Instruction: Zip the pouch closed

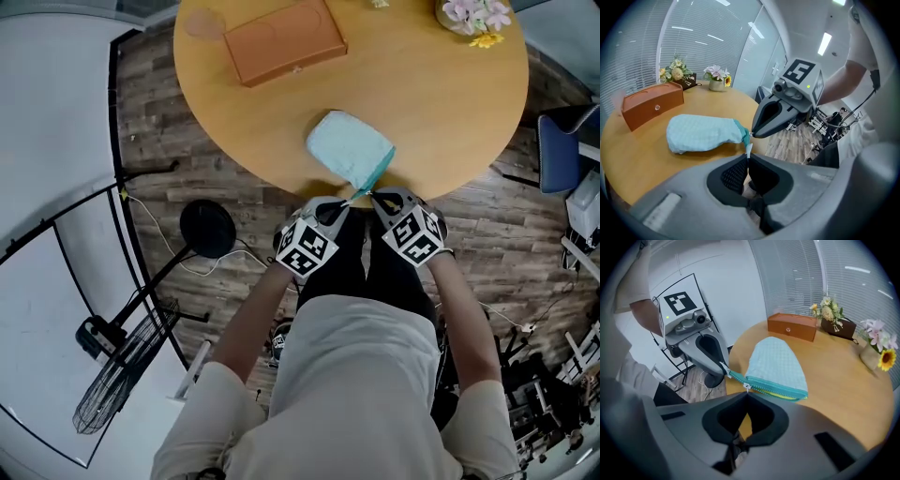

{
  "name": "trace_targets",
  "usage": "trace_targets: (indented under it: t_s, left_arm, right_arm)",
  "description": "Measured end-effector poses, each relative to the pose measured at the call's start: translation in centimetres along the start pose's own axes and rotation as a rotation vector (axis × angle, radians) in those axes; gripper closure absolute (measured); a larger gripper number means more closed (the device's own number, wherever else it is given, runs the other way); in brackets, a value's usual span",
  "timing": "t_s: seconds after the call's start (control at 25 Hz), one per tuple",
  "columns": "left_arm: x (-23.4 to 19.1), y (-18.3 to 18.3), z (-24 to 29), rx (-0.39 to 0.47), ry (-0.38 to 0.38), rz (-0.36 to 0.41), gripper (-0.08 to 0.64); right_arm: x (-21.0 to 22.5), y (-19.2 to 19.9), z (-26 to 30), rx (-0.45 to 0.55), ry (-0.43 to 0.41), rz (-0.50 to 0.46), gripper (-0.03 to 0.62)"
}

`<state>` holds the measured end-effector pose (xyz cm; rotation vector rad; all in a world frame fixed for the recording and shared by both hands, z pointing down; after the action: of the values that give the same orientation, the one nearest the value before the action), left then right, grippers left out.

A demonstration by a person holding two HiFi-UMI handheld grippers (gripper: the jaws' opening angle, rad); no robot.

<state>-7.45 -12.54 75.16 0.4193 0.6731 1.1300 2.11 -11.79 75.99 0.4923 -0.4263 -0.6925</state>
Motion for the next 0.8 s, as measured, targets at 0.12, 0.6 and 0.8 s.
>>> trace_targets:
  t_s: [0.12, 0.6, 0.8]
  left_arm:
    - [-0.3, -0.7, -1.2, 0.012, -0.005, -0.022, 0.538]
    - [-2.9, -0.5, -4.5, -0.005, -0.049, -0.050, 0.538]
    - [-4.0, 0.0, -5.1, 0.013, -0.071, -0.093, 0.538]
  right_arm:
    - [0.4, -0.8, -0.7, 0.006, 0.017, 0.022, 0.591]
    - [4.0, -1.5, -2.1, -0.020, 0.089, 0.083, 0.589]
    - [4.9, -1.5, -2.9, -0.030, 0.098, 0.086, 0.589]
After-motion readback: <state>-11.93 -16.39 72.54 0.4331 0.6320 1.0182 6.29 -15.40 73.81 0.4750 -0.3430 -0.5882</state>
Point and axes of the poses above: the fingertips, and each gripper's own axes: z forward along the fingers, x to its right, y out of its underside, the point moved 4 cm from there along -z, backward along the fingers
